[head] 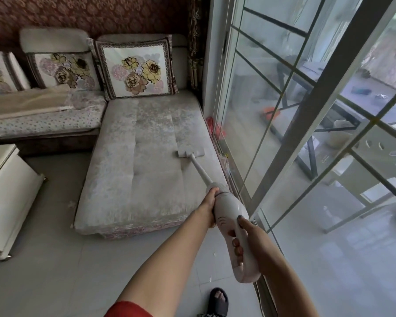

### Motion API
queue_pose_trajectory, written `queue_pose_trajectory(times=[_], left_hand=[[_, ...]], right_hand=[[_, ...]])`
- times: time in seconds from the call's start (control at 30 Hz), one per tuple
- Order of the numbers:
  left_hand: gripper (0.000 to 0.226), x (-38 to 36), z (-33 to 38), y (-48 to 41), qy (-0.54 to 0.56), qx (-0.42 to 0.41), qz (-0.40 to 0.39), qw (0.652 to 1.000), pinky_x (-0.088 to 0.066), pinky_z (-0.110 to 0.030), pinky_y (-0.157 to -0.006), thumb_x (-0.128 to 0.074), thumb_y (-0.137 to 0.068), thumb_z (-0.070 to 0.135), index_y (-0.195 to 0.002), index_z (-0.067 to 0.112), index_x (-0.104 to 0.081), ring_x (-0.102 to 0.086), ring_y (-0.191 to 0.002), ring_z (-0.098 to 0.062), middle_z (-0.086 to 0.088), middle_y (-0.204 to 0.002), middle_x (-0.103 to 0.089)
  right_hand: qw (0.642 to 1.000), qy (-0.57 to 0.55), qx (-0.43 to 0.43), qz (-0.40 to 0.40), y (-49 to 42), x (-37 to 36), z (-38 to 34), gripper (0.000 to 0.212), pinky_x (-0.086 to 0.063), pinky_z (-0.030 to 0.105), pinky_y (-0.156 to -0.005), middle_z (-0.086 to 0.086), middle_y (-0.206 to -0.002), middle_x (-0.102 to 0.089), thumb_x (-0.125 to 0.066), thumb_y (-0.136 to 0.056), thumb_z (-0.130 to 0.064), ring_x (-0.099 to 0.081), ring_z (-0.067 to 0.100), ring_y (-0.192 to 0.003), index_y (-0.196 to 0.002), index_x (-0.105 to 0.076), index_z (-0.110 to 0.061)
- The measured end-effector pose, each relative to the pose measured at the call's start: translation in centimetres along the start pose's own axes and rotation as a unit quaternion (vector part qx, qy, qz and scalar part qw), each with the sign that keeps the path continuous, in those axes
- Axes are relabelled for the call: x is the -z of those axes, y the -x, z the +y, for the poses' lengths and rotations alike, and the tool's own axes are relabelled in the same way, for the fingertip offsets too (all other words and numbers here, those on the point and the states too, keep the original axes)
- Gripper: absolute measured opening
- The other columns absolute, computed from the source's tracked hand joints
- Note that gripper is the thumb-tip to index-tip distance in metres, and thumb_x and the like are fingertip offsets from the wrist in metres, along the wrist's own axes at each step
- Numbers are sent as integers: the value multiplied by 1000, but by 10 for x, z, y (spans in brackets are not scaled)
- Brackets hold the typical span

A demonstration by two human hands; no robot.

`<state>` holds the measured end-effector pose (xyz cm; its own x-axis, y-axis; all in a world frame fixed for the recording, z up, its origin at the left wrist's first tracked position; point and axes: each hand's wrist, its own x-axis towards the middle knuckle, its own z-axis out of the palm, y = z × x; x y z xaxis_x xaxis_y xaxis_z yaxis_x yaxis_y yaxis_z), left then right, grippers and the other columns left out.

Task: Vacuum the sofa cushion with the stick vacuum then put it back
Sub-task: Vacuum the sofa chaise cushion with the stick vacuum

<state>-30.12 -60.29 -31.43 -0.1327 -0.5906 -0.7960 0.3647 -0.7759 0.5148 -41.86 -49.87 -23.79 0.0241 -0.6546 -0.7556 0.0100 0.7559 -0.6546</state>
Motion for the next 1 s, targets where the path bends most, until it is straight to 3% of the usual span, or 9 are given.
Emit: queue_pose_trajectory(times=[0.1,0.2,0.4,0.57,0.77,1.0], left_hand=[[64,-6,27,-16,2,-16,3,1000,-50,-34,-76,-49,-87,59,-127,10,-58,-61,-87,-29,-15,-93,-64],[67,-13,48,-31,12,-9,0,1000,-50,-34,-74,-50,-86,61,-128,9,-57,-61,-90,-29,-16,-96,-65],[54,-24,87,-55,23,-5,8,1000,-48,-31,-60,-49,-89,59,-108,9,-58,-60,-76,-29,-15,-86,-63],[53,-37,114,-75,34,7,33,999,-48,-29,-61,-50,-86,62,-93,10,-58,-61,-75,-27,-14,-85,-64],[56,-45,143,-97,41,6,52,998,-49,-30,-68,-54,-82,64,-95,10,-59,-62,-76,-27,-14,-85,-65],[54,-39,191,-125,40,3,54,998,-47,-29,-63,-51,-85,64,-89,10,-58,-60,-72,-26,-13,-82,-63]], right_hand=[[1000,6,8,-7,-22,1,-24,50,-38,23,-39,8,-53,-53,-46,-96,-42,-44,16,-38,-93,-64,4],[1000,16,13,-15,-41,3,-46,50,-38,22,-40,7,-52,-53,-46,-96,-42,-45,16,-38,-88,-64,3],[999,24,8,-22,-72,5,-90,49,-37,20,-39,4,-46,-53,-45,-97,-40,-45,13,-34,-88,-65,4],[998,50,13,-35,-101,12,-120,48,-38,24,-43,6,-52,-51,-44,-97,-41,-45,14,-37,-87,-62,2],[997,64,15,-33,-125,12,-153,48,-38,23,-42,8,-54,-51,-44,-97,-39,-45,14,-34,-89,-63,3],[998,45,16,-49,-162,-6,-195,50,-40,22,-39,9,-56,-51,-46,-98,-39,-46,14,-33,-101,-62,9]])
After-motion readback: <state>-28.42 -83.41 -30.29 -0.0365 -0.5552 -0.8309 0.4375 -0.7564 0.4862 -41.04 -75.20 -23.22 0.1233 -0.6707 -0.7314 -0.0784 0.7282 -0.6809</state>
